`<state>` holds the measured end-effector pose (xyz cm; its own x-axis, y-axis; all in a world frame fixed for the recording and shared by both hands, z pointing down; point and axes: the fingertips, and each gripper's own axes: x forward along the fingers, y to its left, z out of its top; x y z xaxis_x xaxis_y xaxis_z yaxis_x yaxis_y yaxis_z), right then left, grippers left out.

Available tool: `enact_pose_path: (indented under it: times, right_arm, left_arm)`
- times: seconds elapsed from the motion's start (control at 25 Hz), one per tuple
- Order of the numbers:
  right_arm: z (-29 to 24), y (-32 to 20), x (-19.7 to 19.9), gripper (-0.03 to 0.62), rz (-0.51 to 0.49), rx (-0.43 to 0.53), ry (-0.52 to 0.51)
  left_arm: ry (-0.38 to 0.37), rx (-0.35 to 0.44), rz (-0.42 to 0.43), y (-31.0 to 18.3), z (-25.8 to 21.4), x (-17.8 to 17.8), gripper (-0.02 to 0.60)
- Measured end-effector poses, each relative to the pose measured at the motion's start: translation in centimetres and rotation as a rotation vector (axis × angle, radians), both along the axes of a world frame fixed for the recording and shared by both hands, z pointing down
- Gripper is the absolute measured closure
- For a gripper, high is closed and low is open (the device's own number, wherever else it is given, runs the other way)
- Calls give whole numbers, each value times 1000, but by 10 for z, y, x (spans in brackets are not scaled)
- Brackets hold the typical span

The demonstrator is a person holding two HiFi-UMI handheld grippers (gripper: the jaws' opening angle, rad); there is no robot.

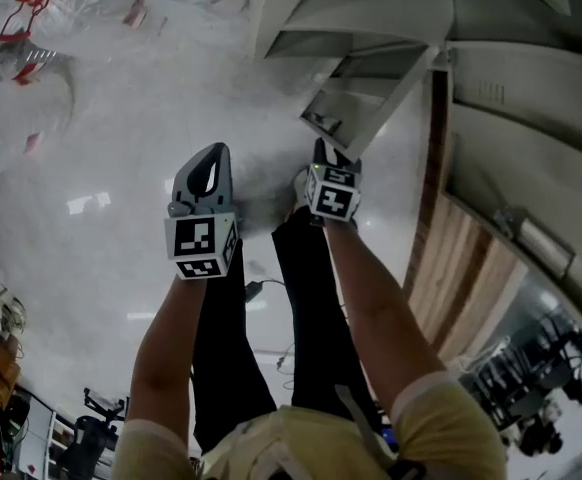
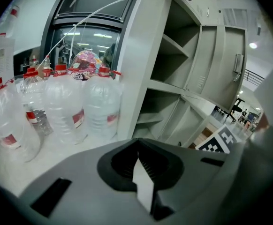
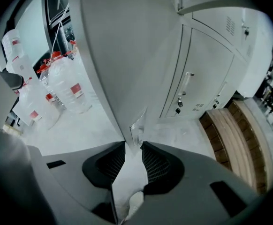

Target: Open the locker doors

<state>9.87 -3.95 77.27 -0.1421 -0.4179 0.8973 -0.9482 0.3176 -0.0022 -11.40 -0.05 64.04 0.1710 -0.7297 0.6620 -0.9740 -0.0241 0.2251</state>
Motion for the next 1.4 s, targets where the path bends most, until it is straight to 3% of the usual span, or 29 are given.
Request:
enact_pose_path:
  times: [0.44,0.8,1.12,1.4]
  right_arm:
    - [-16,14,69,484,117,-13,46]
    - [-32,14,105,485,162,-4,52]
    - [-54,10,128,488,244,28,31]
    - [-87,9,128,488,296,84,1]
  left_arm:
    - [8,-6,104,-2,-20,52,577]
    - [1,-19,143,-5,-36,79,577]
    - [5,-2,212,-17,-56,104,577]
    - [16,9,241,-20,-80,103,577]
